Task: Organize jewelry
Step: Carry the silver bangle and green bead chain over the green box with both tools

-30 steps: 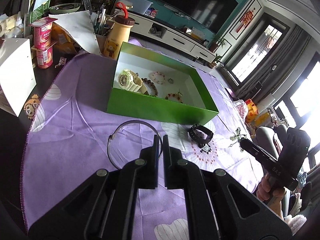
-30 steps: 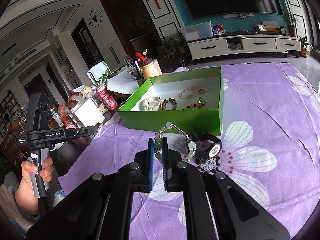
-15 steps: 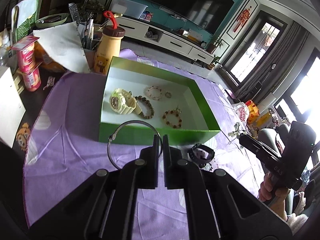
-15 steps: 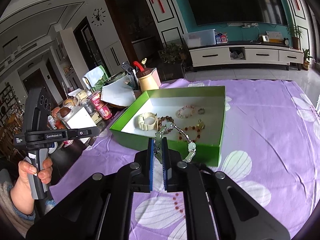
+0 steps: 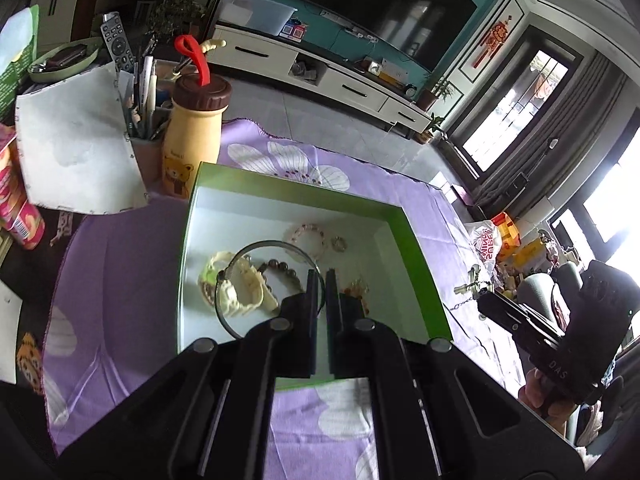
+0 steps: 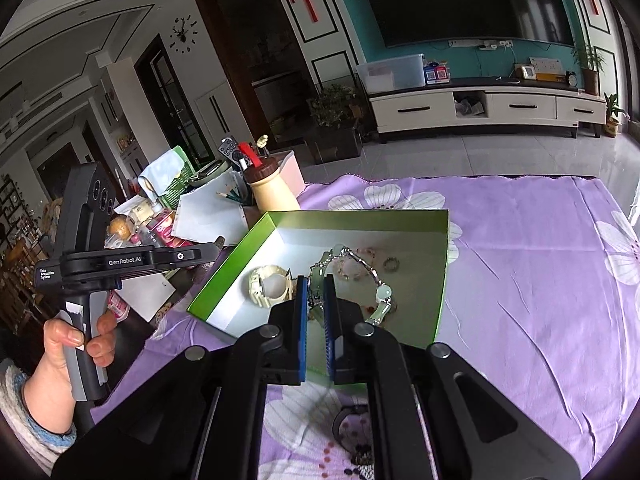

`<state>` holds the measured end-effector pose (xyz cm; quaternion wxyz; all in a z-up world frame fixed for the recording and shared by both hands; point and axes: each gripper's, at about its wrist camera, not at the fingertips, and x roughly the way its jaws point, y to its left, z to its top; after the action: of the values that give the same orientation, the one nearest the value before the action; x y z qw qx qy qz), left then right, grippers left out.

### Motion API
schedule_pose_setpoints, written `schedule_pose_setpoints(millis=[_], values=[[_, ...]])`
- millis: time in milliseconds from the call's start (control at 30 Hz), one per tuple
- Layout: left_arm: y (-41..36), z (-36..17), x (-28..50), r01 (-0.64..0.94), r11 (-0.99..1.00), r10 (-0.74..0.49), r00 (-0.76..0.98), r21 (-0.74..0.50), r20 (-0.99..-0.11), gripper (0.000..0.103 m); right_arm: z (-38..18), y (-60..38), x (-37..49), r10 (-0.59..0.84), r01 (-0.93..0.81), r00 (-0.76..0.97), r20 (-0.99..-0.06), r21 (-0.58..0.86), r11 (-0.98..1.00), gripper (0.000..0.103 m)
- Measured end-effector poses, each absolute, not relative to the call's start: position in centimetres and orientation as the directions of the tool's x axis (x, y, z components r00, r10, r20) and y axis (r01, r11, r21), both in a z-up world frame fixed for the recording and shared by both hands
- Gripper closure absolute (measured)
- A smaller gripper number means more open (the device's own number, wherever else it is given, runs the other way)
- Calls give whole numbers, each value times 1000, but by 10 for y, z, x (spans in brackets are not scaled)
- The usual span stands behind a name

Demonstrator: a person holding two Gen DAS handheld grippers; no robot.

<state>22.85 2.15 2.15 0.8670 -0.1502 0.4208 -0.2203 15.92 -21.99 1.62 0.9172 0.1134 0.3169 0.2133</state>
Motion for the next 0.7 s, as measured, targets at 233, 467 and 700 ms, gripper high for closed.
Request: schedule_pose_setpoints(millis=[233, 467, 700], values=[[8, 10, 275, 218, 867, -492, 529, -449, -692, 100, 6, -220, 204, 444, -270, 680, -583, 363, 892, 96], [-4, -2, 312, 194, 892, -447, 520, -409, -728, 100, -9, -218, 236, 416, -226, 644, -642, 360, 905, 96], [-15, -20, 339, 172, 912, -406, 494, -372, -769, 99, -28, -216, 268, 376, -174, 588, -716, 342, 923, 96]])
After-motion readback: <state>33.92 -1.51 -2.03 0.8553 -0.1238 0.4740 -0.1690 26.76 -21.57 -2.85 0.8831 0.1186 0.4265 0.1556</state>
